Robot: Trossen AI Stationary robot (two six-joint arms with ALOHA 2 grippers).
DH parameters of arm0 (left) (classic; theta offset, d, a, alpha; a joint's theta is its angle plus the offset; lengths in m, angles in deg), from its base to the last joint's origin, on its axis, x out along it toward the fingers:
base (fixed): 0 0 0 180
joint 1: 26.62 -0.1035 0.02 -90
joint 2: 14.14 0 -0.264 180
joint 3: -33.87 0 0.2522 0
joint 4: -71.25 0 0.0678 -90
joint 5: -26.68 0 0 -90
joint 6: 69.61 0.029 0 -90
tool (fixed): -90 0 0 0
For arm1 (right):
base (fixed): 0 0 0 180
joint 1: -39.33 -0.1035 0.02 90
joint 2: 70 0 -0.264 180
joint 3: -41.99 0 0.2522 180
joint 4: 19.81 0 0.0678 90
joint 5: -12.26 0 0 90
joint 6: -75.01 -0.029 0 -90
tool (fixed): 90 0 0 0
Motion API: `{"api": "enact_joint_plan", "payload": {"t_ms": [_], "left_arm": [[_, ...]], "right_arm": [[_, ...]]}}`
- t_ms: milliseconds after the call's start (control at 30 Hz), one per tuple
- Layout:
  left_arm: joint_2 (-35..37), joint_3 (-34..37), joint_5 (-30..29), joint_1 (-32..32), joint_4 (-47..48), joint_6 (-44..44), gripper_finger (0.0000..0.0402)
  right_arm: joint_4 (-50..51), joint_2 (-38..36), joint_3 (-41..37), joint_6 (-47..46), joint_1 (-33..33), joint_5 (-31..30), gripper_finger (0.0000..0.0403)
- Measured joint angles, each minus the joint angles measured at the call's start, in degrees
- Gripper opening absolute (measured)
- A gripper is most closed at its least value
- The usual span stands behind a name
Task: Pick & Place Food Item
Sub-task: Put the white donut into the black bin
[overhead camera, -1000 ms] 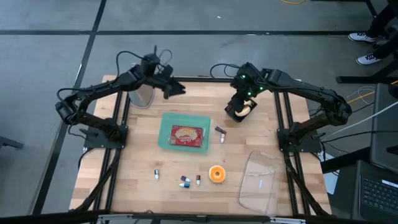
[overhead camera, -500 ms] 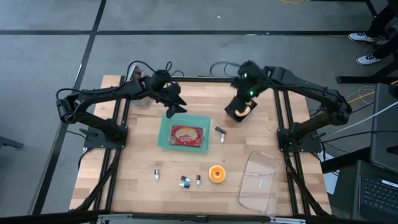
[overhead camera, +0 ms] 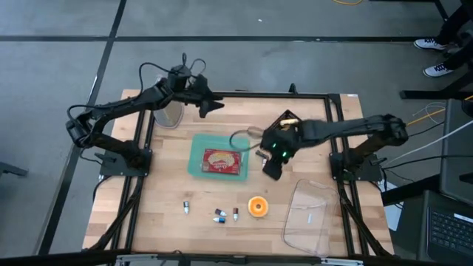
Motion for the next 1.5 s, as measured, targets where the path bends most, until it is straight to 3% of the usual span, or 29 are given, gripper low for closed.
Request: {"api": "enact_joint_plan", "payload": {"t_ms": [400,1067,1233,1500], "left_arm": [[0.0,0.0,5.4,-2.5,0.5,0.3,0.0223],[0.0,0.0,8.4,-2.4,1.0,0.2,0.0223],[0.0,0.0,8.6,-2.4,1.1,0.2,0.0223],[0.0,0.0,8.7,-2.4,1.1,0.2,0.0223]], "right_arm": [[-11.7,11.4,0.0,-3.6,-7.3,8.7,0.0162],[-12.8,19.5,-1.1,1.0,-8.6,4.9,0.0162],[-18.2,19.7,-5.1,-1.2,-8.8,8.4,0.0162],[-20.9,19.6,-7.9,-1.0,-8.8,8.9,0.0162]]}}
